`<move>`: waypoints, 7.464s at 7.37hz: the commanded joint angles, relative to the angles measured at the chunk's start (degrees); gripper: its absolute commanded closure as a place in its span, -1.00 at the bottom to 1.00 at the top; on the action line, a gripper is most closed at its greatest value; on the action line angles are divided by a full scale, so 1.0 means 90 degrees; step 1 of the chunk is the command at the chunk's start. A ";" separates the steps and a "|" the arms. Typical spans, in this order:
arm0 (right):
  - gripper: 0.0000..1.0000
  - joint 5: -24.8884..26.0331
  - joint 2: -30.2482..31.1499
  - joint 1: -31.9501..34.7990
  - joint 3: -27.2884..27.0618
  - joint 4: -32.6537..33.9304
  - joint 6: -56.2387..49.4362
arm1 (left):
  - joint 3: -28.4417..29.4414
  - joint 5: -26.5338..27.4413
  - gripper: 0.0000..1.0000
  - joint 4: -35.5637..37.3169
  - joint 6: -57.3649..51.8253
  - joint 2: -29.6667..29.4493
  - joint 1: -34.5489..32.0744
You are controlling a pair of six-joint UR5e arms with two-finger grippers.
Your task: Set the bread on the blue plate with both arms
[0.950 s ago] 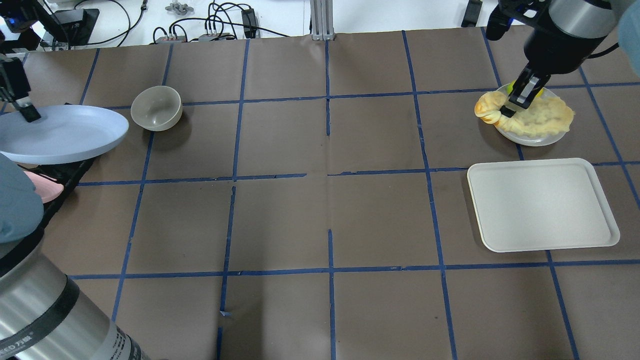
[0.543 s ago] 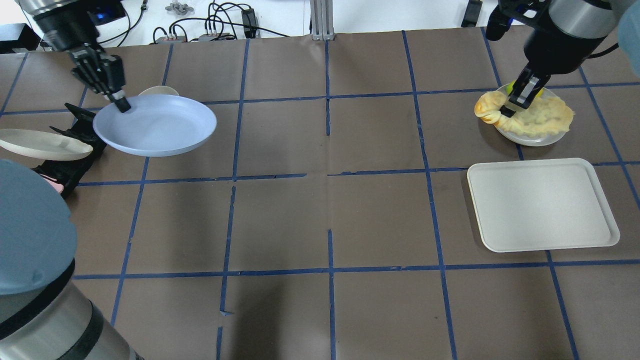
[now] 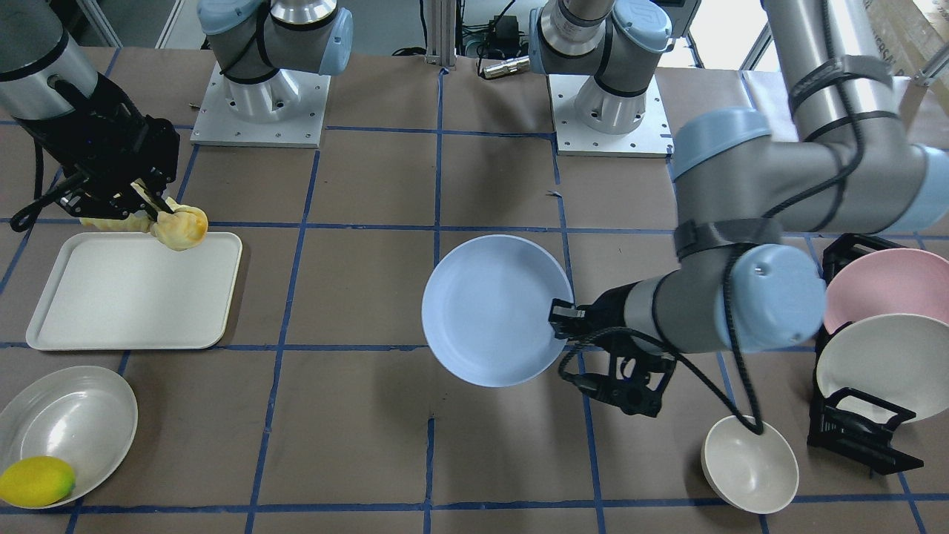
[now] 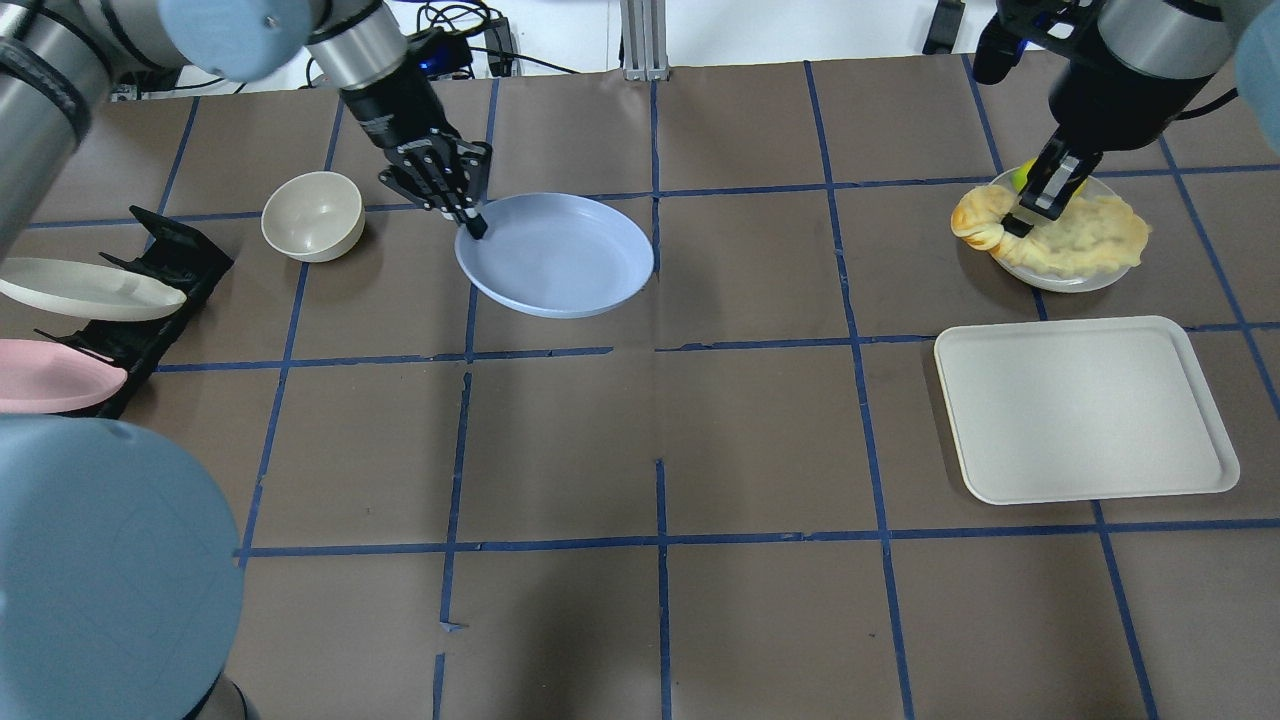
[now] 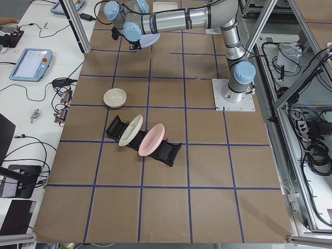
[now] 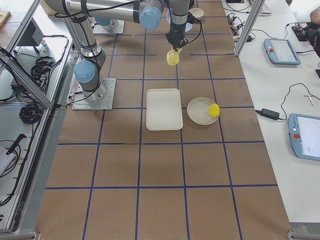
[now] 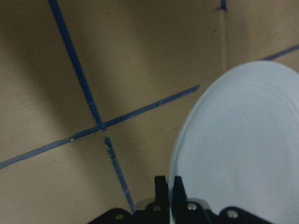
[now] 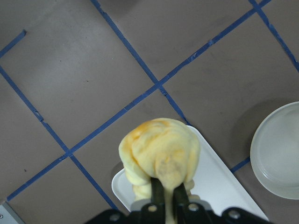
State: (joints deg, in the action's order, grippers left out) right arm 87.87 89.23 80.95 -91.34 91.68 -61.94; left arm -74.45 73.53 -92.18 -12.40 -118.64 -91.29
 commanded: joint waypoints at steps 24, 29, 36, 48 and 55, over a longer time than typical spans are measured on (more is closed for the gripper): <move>0.64 -0.0115 -0.3479 0.3447 0.1323 0.2293 0.3172 | -0.0784 0.2045 -1.00 0.0149 0.1221 0.1454 0.0671; -0.08 -0.0115 -0.3469 0.3320 0.0599 0.3453 0.3045 | -0.0341 0.1722 -1.00 0.0222 0.1270 0.1434 0.0056; -1.00 -0.0095 -0.2302 0.2191 0.0482 0.2807 0.2013 | -0.0116 0.1664 -1.00 0.0135 0.1368 0.1648 0.0016; -1.00 -0.0194 0.0242 0.0583 0.0218 -0.0500 0.1560 | -0.0009 0.1614 -1.00 0.0027 0.1368 0.1688 0.0026; -0.99 -0.0095 0.0271 0.0829 0.0198 -0.0470 0.3855 | -0.0018 0.1546 -1.00 0.0047 0.1387 0.1581 0.0055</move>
State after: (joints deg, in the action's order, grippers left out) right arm 87.16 91.69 88.34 -89.50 87.32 -28.18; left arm -74.62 87.38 -91.76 0.08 -104.37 -90.80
